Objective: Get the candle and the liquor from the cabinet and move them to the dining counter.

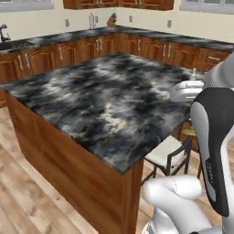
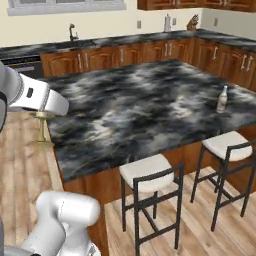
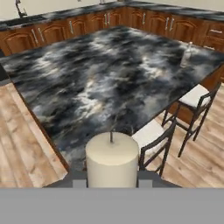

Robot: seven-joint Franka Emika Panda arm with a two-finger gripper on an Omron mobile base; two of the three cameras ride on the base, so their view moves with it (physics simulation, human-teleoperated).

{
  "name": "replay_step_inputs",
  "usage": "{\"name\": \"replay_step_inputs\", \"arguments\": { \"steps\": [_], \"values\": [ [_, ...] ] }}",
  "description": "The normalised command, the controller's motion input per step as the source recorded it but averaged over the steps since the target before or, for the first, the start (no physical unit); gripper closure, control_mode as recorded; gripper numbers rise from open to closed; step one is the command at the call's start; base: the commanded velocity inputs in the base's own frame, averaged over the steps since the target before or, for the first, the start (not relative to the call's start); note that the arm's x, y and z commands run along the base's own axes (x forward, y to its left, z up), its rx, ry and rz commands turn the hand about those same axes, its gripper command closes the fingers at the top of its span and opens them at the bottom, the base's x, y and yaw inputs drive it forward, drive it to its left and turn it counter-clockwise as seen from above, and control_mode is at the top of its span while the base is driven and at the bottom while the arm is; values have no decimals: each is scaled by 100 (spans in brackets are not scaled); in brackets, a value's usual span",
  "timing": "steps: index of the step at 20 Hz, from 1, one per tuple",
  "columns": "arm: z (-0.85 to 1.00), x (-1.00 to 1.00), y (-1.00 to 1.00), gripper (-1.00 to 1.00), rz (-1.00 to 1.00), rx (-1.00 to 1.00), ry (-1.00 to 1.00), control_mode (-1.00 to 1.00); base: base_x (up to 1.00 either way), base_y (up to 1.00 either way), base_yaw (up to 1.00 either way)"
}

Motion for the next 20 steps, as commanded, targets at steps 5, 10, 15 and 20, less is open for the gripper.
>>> {"name": "replay_step_inputs", "arguments": {
  "steps": [5,10,15,20],
  "values": [
    [0,0,0,100,0,0,0,100,0,-19,100],
    [0,0,0,100,0,0,0,100,-9,-51,76],
    [0,0,0,100,0,0,0,100,-4,-74,40],
    [0,0,0,100,0,0,0,100,-19,-88,7]
  ]
}}
